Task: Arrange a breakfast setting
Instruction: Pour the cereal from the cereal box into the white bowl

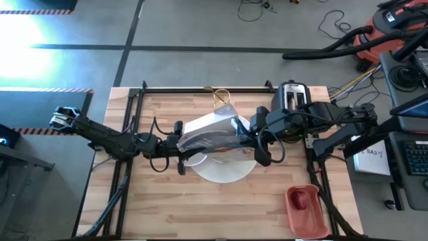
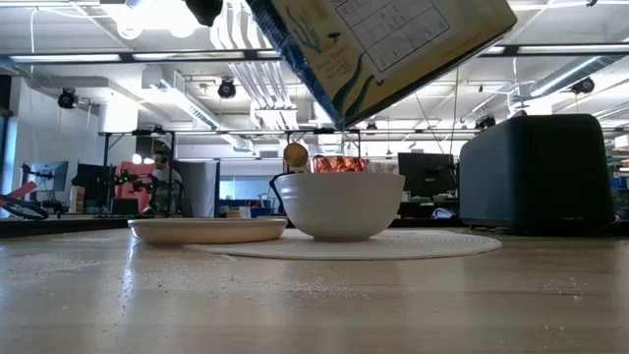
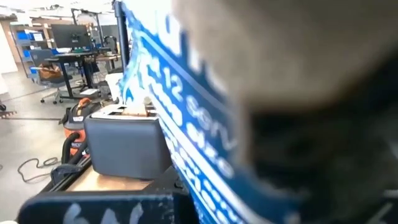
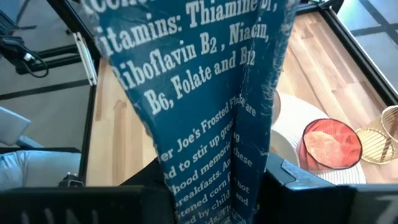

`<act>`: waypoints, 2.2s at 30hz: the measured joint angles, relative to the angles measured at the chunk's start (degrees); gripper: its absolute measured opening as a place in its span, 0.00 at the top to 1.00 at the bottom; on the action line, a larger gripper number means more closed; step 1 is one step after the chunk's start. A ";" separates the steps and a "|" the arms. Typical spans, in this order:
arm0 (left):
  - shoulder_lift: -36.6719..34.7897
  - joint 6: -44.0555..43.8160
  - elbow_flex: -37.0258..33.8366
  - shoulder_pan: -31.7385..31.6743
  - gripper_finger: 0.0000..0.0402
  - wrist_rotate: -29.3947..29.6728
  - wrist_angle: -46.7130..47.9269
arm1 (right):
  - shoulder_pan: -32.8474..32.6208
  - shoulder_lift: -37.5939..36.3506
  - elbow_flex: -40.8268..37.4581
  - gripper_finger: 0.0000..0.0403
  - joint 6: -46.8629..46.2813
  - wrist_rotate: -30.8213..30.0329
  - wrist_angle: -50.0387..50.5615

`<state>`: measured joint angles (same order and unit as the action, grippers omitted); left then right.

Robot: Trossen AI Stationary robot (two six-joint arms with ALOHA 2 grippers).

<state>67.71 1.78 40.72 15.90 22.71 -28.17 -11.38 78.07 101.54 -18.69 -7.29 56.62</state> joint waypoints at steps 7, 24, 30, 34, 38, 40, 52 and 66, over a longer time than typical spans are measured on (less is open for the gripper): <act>-2.22 -1.85 -1.02 -0.04 0.87 0.10 0.61 | 0.56 0.14 -0.44 0.72 -1.49 -0.26 -2.09; -6.49 -2.12 14.88 -2.60 0.87 6.90 35.90 | 1.73 0.08 0.69 0.47 -9.42 -0.53 4.15; -6.70 -11.20 27.21 -2.95 0.87 21.90 66.35 | 3.49 -0.21 2.35 0.45 -15.30 0.31 13.22; -6.91 -23.88 33.02 -2.79 0.87 28.35 87.46 | 3.93 -0.12 2.31 0.45 -15.47 -0.16 14.23; -7.33 -39.50 34.52 -2.76 0.87 28.82 104.23 | 4.24 -0.16 2.31 0.45 -15.46 -0.12 14.22; -8.38 -46.18 32.90 -2.71 0.87 29.76 109.09 | 4.31 -0.16 2.31 0.45 -15.44 -0.53 14.20; -16.78 -74.35 11.95 -3.04 0.86 37.32 111.36 | 4.68 -0.03 2.31 0.45 -15.22 -1.95 13.81; -21.73 -102.00 -4.97 -3.43 0.87 44.32 111.71 | 4.66 0.06 2.31 0.45 -15.20 -3.37 13.81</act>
<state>45.98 -100.22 35.75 12.47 67.03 83.54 -6.72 78.13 103.85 -33.89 -10.66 70.43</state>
